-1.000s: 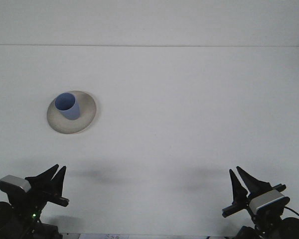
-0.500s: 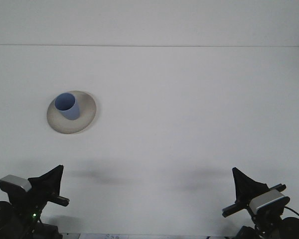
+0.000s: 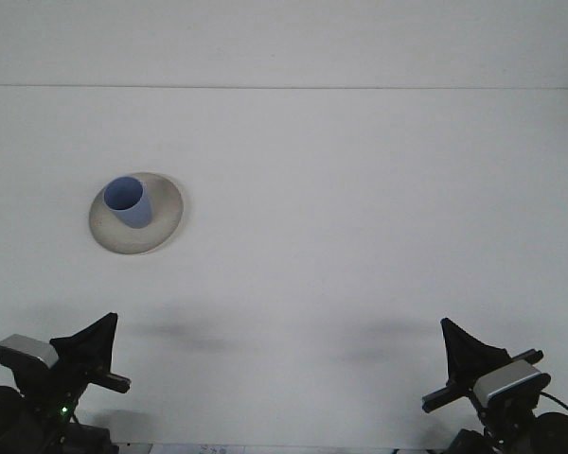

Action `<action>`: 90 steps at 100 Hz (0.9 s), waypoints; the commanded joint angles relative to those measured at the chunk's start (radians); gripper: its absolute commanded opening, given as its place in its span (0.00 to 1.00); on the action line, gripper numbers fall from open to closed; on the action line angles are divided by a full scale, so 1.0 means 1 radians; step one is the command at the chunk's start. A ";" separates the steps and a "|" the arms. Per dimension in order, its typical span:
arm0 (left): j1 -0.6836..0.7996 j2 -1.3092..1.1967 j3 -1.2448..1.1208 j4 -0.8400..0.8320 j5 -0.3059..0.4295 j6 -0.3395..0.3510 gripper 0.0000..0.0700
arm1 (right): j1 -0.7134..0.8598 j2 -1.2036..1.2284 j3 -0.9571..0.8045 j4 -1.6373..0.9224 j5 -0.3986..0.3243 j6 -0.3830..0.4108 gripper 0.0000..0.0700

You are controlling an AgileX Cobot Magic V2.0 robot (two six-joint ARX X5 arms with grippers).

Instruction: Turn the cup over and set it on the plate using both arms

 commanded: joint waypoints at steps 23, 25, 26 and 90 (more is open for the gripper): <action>0.061 -0.102 -0.369 0.388 -0.183 0.200 0.02 | 0.008 0.000 0.004 0.010 0.000 0.006 0.01; 0.065 -0.111 -0.396 0.409 -0.196 0.200 0.02 | 0.008 0.000 0.004 0.010 0.000 0.006 0.01; 0.067 -0.116 -0.407 0.418 -0.201 0.200 0.02 | 0.008 0.000 0.004 0.010 0.000 0.006 0.01; 0.092 -0.165 -0.668 0.652 -0.253 0.158 0.02 | 0.008 0.000 0.004 0.010 -0.001 0.006 0.01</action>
